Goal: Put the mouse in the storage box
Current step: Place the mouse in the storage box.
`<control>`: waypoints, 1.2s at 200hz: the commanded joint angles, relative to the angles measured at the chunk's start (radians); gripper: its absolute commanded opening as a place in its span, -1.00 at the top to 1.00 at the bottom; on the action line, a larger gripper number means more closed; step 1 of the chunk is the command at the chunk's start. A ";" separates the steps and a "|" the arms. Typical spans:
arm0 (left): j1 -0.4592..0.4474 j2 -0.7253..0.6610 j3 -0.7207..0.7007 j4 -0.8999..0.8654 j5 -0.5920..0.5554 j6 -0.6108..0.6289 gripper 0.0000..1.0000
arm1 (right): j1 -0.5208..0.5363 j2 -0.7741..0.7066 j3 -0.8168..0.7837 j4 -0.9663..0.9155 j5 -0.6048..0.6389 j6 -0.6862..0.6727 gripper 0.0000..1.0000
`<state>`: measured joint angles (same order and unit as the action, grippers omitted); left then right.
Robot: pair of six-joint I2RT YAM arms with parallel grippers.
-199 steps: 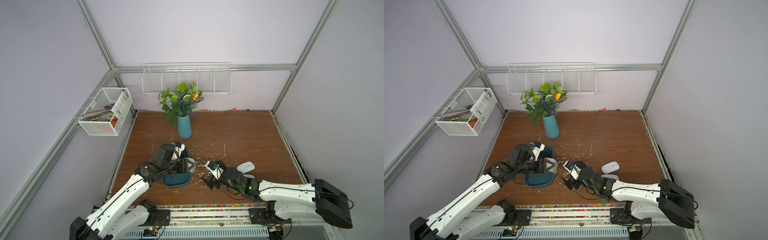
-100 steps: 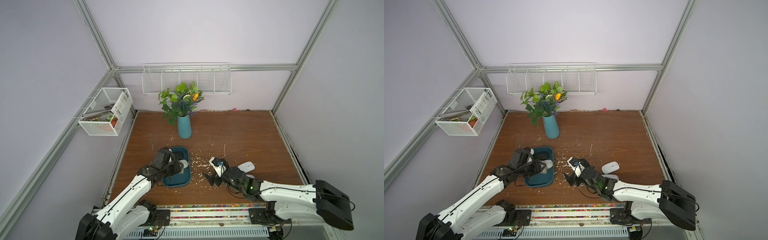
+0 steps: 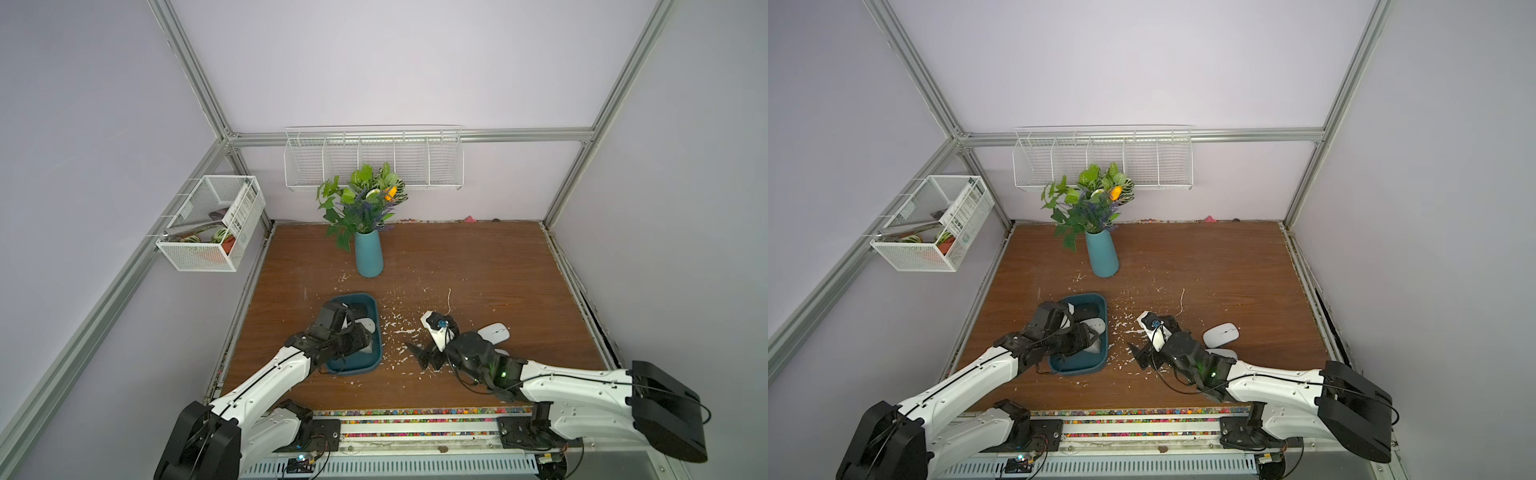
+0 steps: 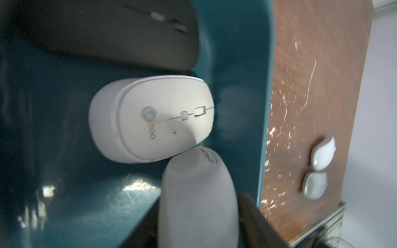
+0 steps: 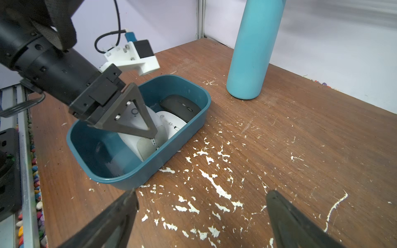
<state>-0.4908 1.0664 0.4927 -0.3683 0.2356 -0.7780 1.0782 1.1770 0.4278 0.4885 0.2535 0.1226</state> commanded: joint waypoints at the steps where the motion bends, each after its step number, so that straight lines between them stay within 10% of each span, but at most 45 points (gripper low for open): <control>1: 0.006 -0.025 0.031 -0.098 -0.099 -0.023 -0.34 | -0.009 0.009 -0.013 0.035 -0.016 0.022 -0.96; 85: 0.005 -0.161 0.154 -0.359 -0.364 -0.107 -0.53 | -0.081 0.017 0.009 -0.022 0.021 0.154 -0.96; 159: 0.006 -0.224 0.310 -0.377 -0.248 0.130 -0.53 | -0.404 0.025 0.332 -1.168 0.377 0.896 -0.95; 240: 0.006 -0.187 0.295 -0.332 -0.181 0.173 -0.53 | -0.534 0.053 0.296 -1.230 0.240 1.027 -0.97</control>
<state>-0.4900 0.8837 0.7872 -0.7155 0.0273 -0.6342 0.5591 1.2366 0.7559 -0.7174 0.5358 1.0679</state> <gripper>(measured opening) 0.764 0.980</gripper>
